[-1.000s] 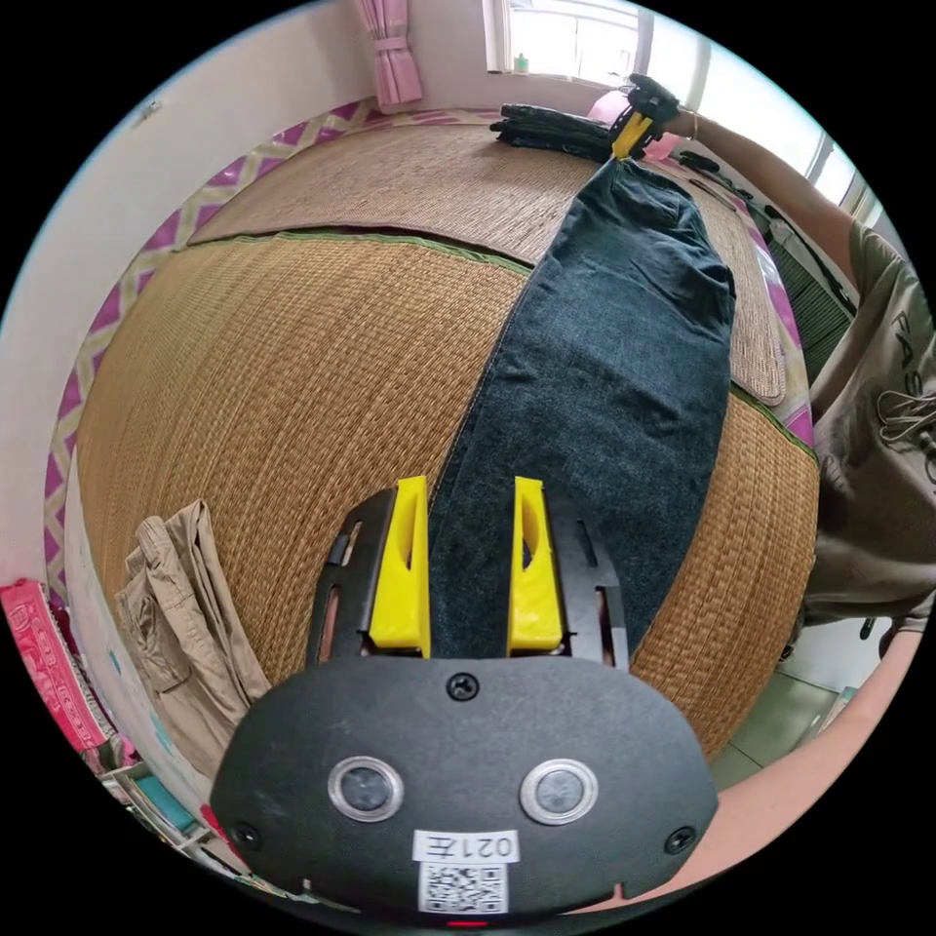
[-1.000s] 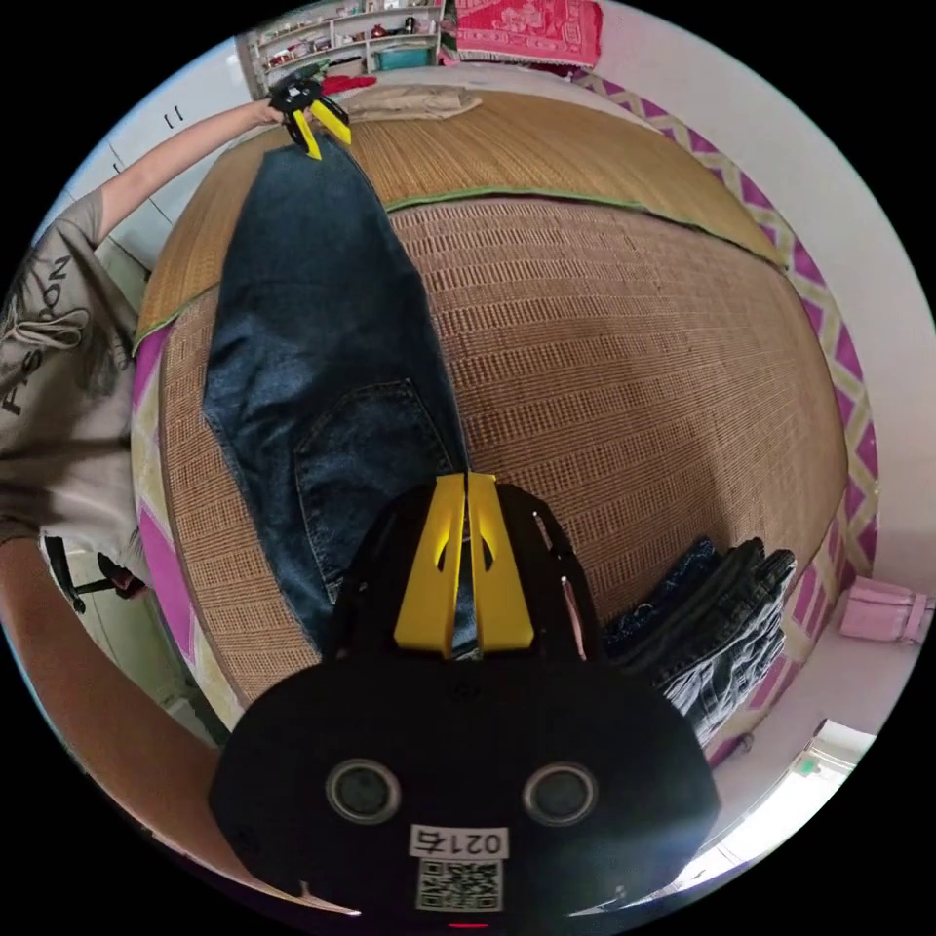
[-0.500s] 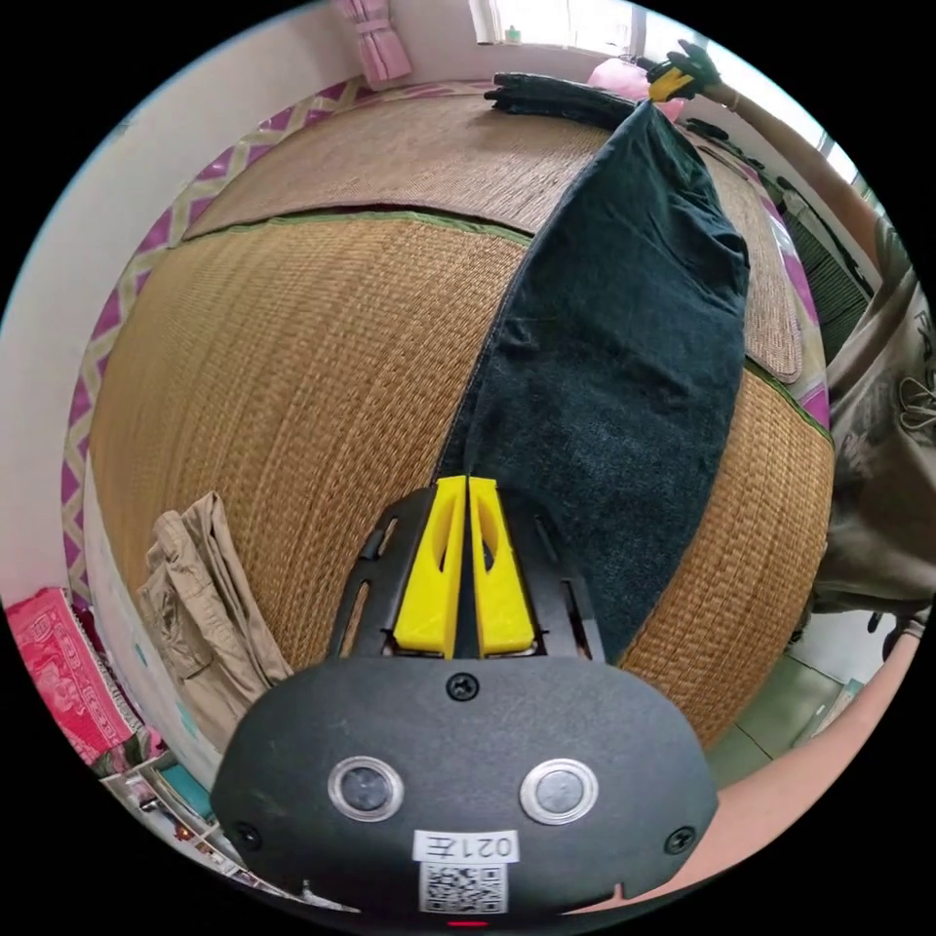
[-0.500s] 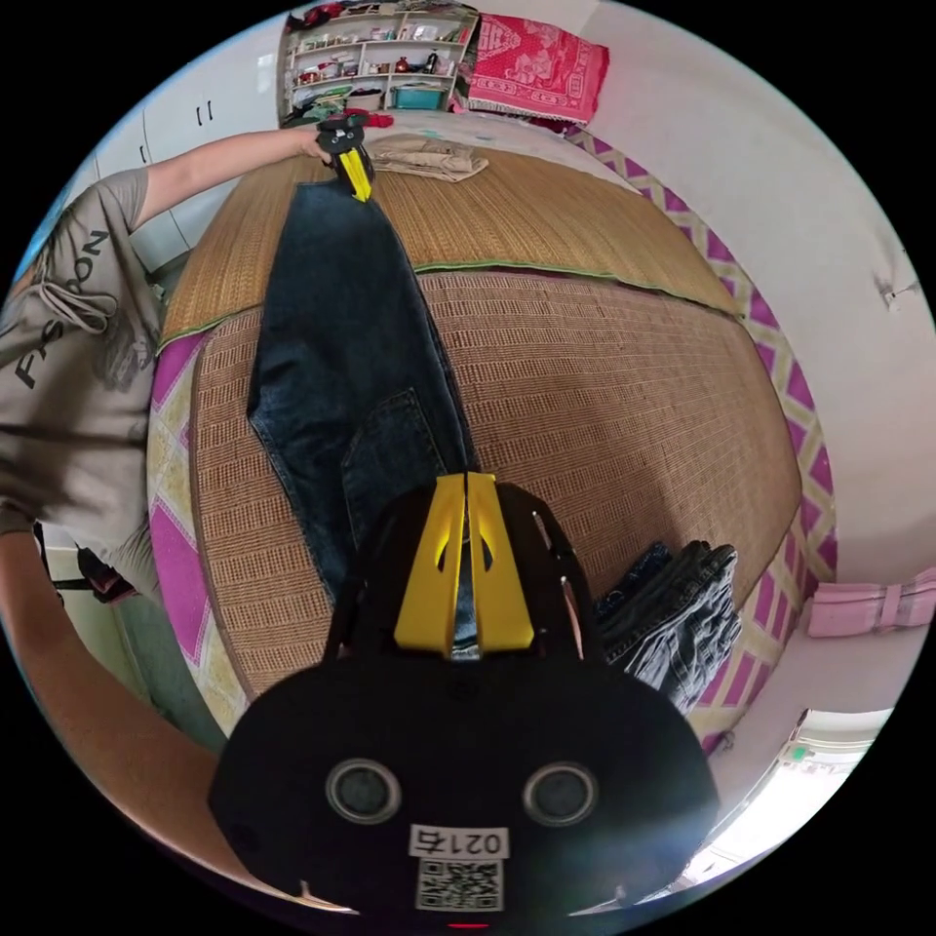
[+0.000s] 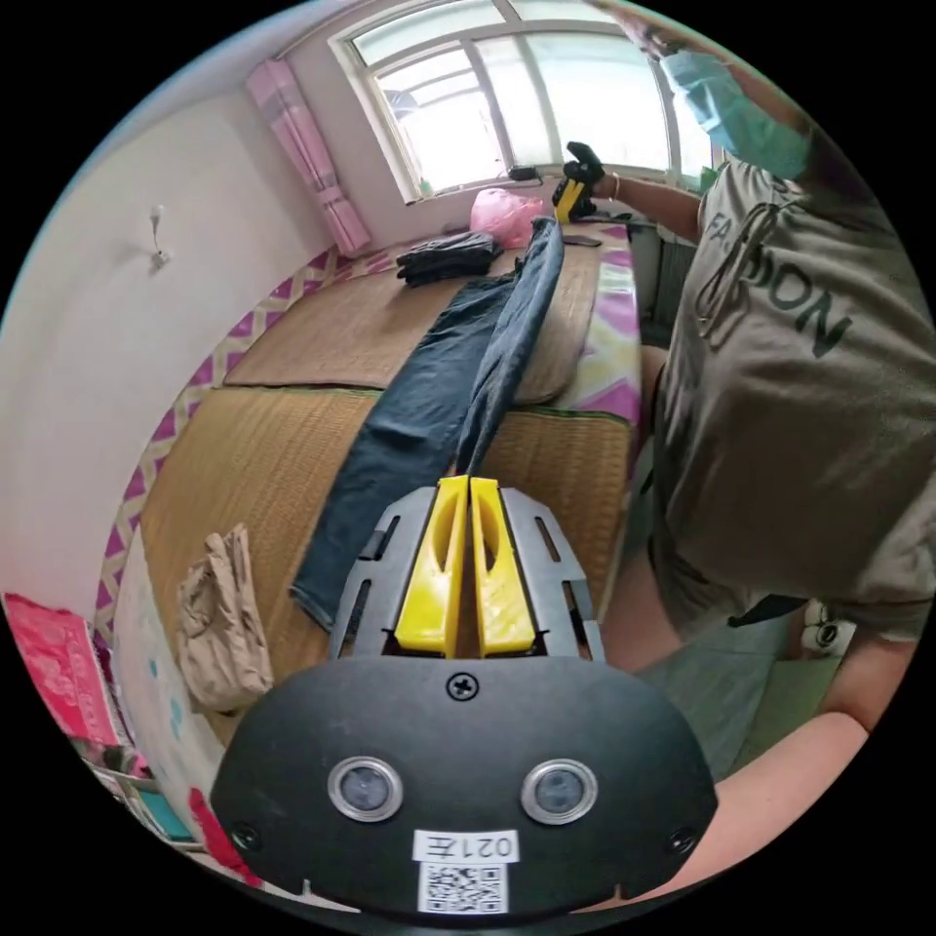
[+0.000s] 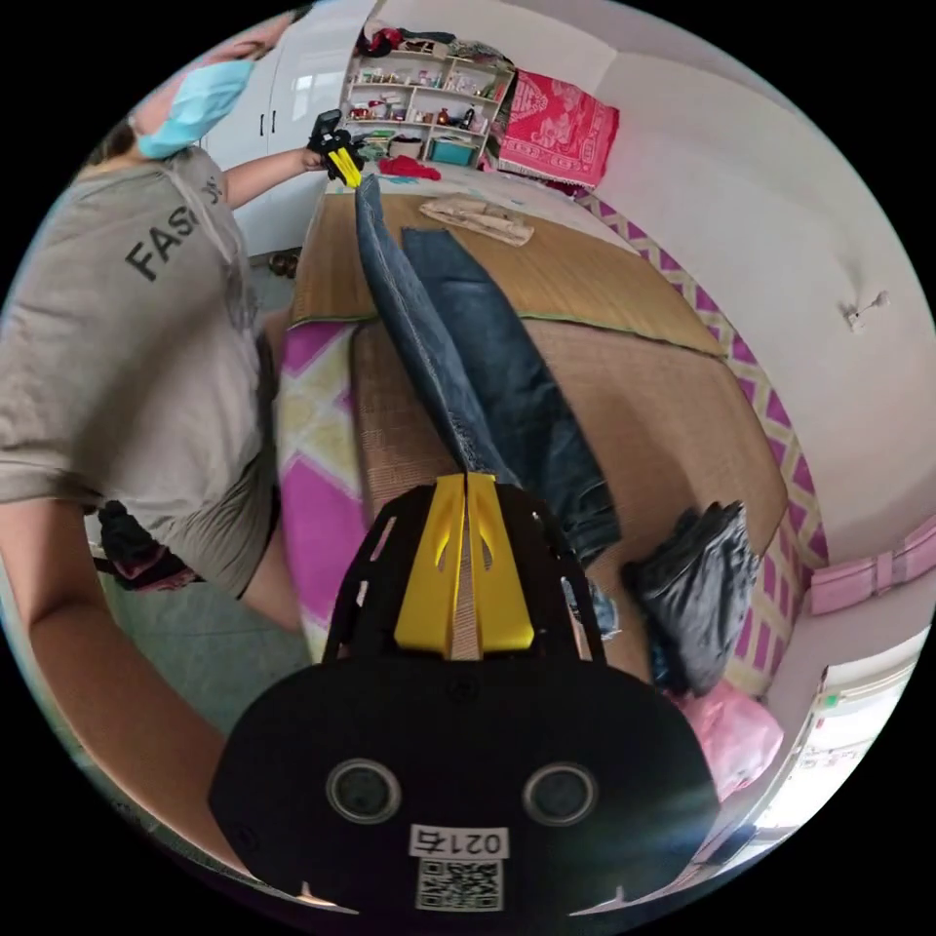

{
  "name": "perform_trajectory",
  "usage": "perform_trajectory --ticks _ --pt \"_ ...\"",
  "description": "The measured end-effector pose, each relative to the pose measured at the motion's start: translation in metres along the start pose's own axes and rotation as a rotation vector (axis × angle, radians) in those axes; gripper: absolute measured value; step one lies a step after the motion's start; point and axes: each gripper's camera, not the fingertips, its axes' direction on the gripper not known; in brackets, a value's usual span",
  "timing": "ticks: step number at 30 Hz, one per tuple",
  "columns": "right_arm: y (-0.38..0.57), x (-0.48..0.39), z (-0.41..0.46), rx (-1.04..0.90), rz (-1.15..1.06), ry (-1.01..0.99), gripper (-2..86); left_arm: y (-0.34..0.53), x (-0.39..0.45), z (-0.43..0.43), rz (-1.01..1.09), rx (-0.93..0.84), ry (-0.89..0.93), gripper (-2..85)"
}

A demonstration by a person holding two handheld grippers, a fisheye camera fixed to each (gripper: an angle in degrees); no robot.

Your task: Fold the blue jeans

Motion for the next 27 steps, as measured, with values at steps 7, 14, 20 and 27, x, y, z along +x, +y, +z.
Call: perform_trajectory --ticks 7,14,20,27 --pt "0.087 -0.068 0.097 -0.155 0.206 -0.137 -0.8 0.114 0.05 0.082 -0.342 -0.023 0.2 -0.9" --pt "0.14 -0.055 0.048 0.122 0.351 -0.233 -0.1 0.202 0.038 0.017 -0.618 0.286 0.152 1.0" --pt "0.135 0.006 0.011 0.239 0.48 0.161 8.0 0.142 -0.016 0.012 -0.507 0.202 -0.11 8.5" --pt "0.107 0.135 0.111 0.073 0.646 0.036 7.5 0.085 -0.143 0.123 -0.585 0.096 -0.024 7.5"
